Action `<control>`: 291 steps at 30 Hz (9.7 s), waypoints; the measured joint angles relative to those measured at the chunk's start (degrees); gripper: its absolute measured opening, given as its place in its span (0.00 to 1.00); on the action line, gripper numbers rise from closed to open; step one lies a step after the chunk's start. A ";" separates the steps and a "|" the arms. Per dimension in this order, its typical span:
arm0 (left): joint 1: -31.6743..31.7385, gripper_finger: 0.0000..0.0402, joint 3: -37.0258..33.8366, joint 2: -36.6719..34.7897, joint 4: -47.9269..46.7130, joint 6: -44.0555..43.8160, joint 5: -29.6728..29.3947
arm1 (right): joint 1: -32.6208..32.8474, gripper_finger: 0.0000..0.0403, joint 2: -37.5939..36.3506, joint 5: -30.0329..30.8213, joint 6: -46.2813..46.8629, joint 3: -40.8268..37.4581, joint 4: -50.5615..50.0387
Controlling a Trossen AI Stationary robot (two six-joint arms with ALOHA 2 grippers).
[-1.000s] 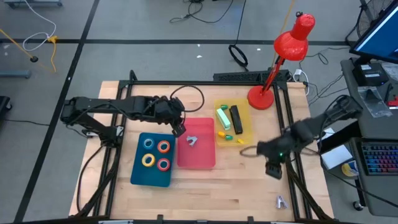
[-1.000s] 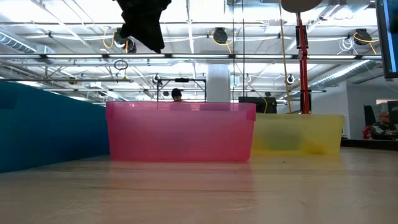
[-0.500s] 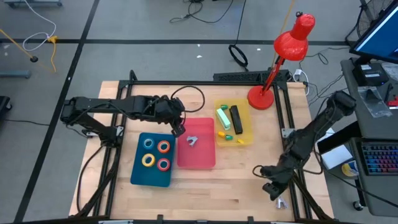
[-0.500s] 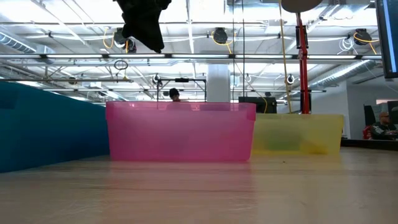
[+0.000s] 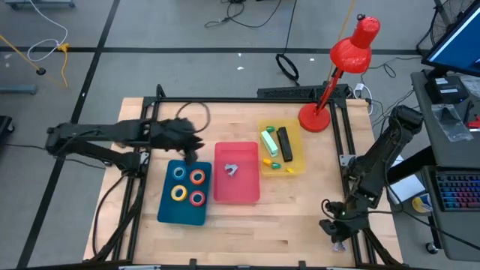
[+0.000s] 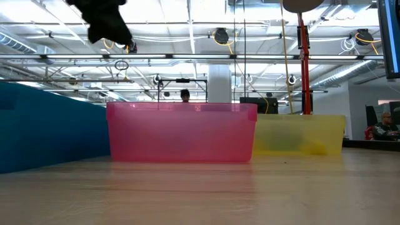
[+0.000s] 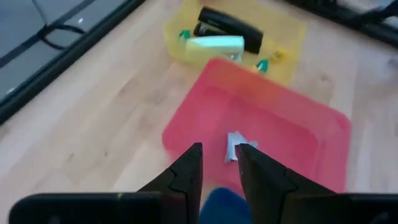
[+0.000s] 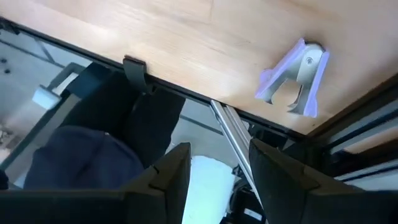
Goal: Pick and place Stapler, Stapler remover, tape
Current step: Put the purple staple remover into the yellow bin
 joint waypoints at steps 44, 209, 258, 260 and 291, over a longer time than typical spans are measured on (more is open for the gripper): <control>-3.43 0.26 -18.58 -20.33 9.56 -9.34 0.00 | -1.51 0.38 6.66 -5.01 -3.66 1.17 -4.26; -3.62 0.26 -18.58 -17.62 11.25 -5.56 3.02 | -14.15 0.39 19.36 -4.90 -53.74 24.86 -50.01; -3.60 0.26 -18.58 -17.62 11.22 -7.38 2.99 | -9.43 0.39 26.02 -4.55 -65.63 18.81 -32.71; -3.63 0.26 -18.58 -17.62 11.22 -7.38 2.99 | -9.43 0.39 26.02 -4.55 -66.43 18.81 -31.82; -3.61 0.26 -18.58 -17.62 11.17 -6.83 2.99 | -9.45 0.39 26.02 -3.01 -67.52 18.81 -30.81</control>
